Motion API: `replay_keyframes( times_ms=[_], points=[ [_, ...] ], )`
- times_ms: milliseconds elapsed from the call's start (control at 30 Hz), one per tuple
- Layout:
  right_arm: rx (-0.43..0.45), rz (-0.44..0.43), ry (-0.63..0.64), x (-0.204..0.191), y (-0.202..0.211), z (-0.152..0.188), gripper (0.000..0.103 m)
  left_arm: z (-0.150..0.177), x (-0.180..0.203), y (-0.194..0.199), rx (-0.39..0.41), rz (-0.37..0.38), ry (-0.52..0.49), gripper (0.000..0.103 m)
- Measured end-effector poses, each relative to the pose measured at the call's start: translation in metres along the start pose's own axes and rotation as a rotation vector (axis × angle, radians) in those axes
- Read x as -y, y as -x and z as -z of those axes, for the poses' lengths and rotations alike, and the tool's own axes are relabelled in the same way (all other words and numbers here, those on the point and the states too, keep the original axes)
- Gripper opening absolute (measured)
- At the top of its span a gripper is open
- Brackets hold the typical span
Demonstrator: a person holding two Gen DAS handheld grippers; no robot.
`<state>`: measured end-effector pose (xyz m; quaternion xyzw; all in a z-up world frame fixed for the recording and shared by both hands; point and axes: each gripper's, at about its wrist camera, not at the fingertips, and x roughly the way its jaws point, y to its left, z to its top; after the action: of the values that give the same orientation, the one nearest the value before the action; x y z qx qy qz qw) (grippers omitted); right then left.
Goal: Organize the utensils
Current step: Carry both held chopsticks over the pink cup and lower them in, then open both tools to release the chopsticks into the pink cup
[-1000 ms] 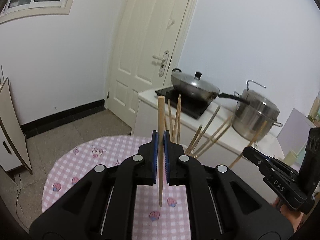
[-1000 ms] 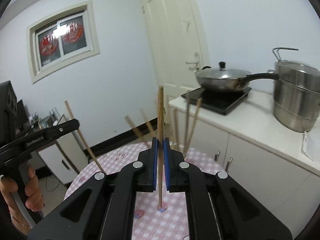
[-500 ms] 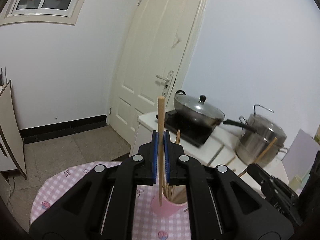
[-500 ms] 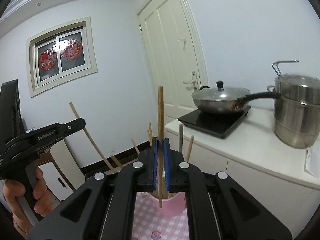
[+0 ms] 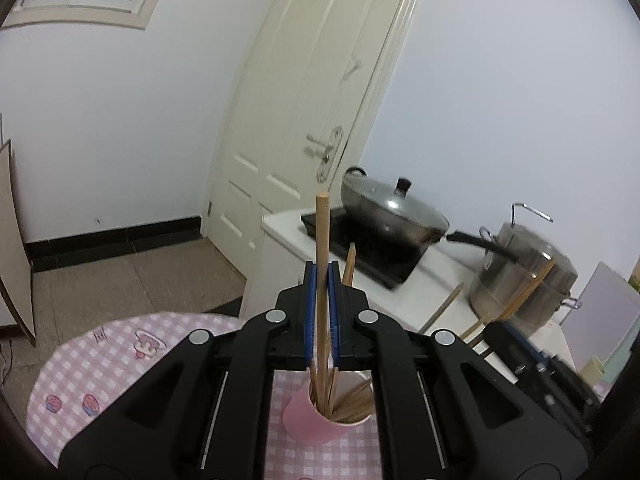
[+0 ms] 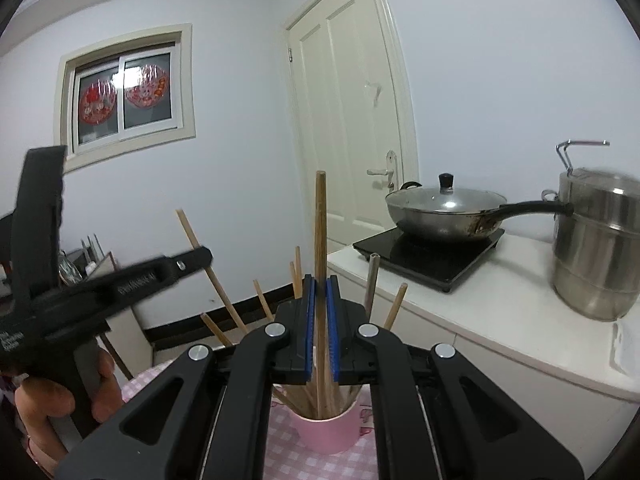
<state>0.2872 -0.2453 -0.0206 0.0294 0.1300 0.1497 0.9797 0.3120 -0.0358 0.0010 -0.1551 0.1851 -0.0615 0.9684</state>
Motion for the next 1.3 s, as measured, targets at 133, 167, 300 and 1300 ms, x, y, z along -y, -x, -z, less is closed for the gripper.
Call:
replay_keyframes(
  times_ms=[133, 167, 300, 1300],
  points=[
    [0.015, 0.020, 0.060, -0.008, 0.002, 0.001, 0.005, 0.011, -0.003, -0.011, -0.037, 0.005, -0.007, 0.006],
    [0.020, 0.015, 0.067, -0.010, 0.003, 0.002, 0.005, 0.014, -0.003, -0.013, -0.043, 0.002, -0.011, 0.006],
    [0.037, 0.026, 0.116, -0.016, 0.001, 0.002, 0.005, 0.024, -0.006, -0.018, -0.078, 0.003, -0.022, 0.006],
    [-0.108, 0.036, 0.157, -0.022, -0.037, 0.054, 0.005, 0.041, -0.010, -0.029, -0.190, 0.041, -0.054, 0.007]
  ],
)
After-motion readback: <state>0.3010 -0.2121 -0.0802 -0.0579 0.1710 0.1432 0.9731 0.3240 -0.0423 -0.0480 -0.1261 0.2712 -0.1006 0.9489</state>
